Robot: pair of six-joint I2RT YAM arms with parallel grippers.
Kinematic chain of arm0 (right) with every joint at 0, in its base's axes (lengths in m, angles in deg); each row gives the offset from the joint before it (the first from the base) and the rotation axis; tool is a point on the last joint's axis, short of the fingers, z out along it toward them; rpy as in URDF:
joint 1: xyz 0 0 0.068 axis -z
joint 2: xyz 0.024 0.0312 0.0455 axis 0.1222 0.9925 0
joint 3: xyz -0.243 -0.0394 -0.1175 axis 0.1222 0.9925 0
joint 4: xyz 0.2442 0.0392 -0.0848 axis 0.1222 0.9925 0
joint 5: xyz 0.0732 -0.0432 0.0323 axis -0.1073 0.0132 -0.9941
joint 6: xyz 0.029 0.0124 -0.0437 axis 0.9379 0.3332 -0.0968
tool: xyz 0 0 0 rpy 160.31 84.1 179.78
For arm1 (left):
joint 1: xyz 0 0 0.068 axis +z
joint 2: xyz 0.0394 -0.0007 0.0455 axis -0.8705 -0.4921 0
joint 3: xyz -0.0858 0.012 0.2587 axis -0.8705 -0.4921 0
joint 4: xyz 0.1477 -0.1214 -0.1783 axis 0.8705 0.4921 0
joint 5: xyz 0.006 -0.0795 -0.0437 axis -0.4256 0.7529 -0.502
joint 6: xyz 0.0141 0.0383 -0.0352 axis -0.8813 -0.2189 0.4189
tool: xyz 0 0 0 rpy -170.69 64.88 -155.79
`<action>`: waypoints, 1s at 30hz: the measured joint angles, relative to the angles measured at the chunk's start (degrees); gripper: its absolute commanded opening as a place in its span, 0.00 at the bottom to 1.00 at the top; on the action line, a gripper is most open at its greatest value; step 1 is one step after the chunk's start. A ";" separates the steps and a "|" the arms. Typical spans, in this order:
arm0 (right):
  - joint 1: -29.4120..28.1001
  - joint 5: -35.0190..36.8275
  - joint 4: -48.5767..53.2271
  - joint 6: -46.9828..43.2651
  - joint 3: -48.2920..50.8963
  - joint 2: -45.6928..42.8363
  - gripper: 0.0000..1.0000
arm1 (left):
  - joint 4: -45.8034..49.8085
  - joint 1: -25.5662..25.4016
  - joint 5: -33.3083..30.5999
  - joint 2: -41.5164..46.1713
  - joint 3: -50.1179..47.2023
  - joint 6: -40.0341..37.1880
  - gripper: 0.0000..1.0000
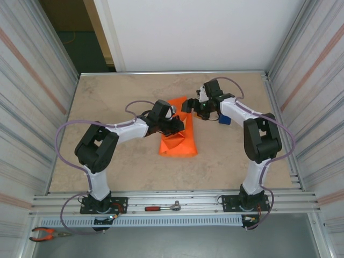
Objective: Wrap the gift box in paper
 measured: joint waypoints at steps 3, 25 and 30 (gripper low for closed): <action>-0.74 0.59 0.22 -0.02 0.00 1.97 0.78 | 0.09 0.00 0.02 0.00 0.07 0.00 0.00; 0.07 -3.23 -5.60 2.12 4.20 3.61 0.30 | 17.62 6.60 12.70 6.84 8.46 -13.81 0.65; 0.07 -3.87 -8.55 3.34 6.34 2.84 0.30 | 18.05 14.67 13.29 11.80 5.29 -16.92 0.67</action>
